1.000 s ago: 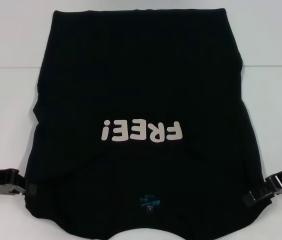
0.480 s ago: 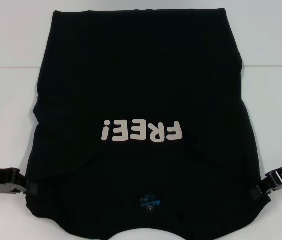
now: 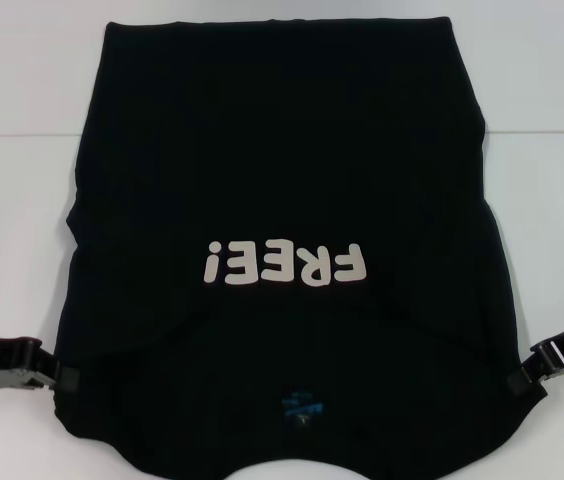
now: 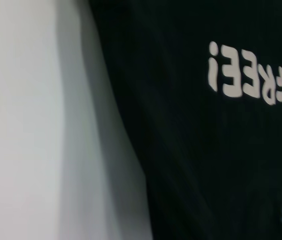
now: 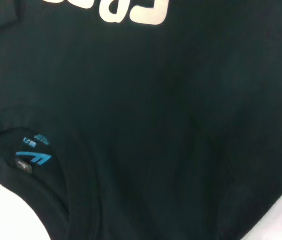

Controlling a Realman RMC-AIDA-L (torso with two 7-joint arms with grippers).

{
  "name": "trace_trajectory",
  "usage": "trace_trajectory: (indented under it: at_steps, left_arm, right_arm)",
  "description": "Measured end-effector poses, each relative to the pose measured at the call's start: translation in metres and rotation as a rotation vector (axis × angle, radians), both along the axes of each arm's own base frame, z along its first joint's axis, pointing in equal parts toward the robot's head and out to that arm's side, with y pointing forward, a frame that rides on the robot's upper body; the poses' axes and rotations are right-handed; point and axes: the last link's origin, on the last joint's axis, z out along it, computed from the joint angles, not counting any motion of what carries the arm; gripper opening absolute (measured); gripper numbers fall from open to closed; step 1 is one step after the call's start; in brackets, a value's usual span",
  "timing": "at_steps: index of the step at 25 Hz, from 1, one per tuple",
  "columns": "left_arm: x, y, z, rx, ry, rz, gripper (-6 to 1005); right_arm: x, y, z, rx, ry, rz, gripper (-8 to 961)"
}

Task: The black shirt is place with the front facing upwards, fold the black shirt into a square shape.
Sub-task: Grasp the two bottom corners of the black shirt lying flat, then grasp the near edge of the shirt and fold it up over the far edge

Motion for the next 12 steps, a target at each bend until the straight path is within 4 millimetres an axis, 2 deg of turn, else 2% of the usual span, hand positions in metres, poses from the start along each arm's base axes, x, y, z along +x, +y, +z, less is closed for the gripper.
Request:
trace_trajectory:
  at_steps: [3,8,12]
  left_arm:
    - [0.005,-0.004,0.001,-0.047,-0.028,-0.039,23]
    - [0.011,-0.022,0.004,-0.202,-0.120,-0.087,23]
    - [0.019,-0.045,0.004,-0.367,-0.195,-0.122,24]
  right_arm:
    - [-0.003,-0.003,0.004,-0.044,0.007,0.037,39]
    - [-0.001,-0.018,0.015,-0.206,-0.016,0.111,41]
    - [0.007,-0.042,0.019,-0.383,-0.031,0.153,42]
